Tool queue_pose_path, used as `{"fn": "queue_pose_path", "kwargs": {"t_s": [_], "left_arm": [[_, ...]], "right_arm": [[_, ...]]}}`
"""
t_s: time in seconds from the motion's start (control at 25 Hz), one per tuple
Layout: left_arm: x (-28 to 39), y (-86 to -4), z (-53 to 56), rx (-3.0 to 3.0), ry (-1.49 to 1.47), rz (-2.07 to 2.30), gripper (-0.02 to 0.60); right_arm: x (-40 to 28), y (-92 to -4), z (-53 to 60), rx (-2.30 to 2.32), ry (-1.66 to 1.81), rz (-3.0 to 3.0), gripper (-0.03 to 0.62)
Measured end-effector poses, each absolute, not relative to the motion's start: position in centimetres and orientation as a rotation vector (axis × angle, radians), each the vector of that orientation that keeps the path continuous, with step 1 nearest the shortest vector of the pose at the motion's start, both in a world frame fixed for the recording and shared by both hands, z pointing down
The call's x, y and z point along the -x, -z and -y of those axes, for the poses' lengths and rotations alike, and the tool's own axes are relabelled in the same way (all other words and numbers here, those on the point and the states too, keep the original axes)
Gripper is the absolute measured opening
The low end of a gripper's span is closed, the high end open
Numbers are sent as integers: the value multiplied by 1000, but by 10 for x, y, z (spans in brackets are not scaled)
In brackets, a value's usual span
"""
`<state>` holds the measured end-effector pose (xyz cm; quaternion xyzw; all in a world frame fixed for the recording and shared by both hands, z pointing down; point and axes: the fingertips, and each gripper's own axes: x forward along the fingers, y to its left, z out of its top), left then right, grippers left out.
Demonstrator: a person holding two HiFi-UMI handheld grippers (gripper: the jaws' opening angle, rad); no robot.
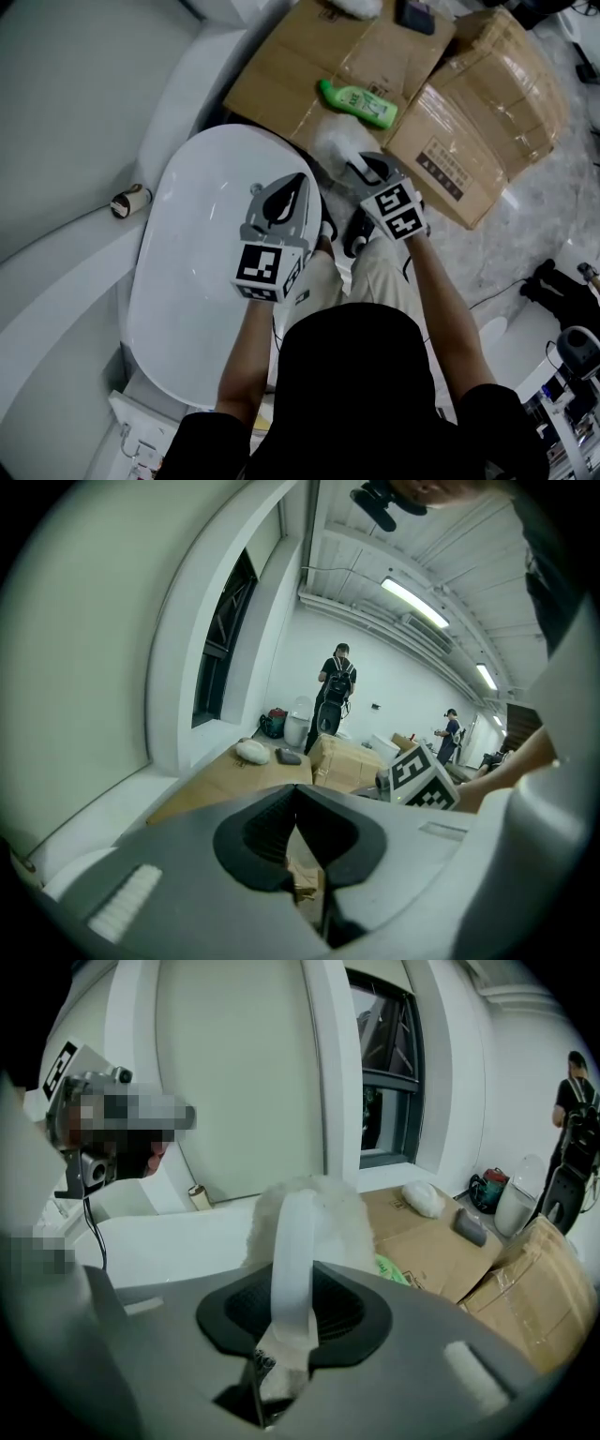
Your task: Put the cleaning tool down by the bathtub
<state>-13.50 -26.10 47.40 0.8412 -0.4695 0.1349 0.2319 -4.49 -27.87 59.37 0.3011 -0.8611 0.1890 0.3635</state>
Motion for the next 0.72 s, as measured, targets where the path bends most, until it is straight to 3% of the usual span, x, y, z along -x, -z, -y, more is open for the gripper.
{"fn": "queue_pose_path", "kwargs": {"t_s": [0.72], "left_arm": [[136, -522, 293, -2278, -404, 1275, -2]], "right_arm": [[44, -681, 292, -664, -504, 2157, 94]]}}
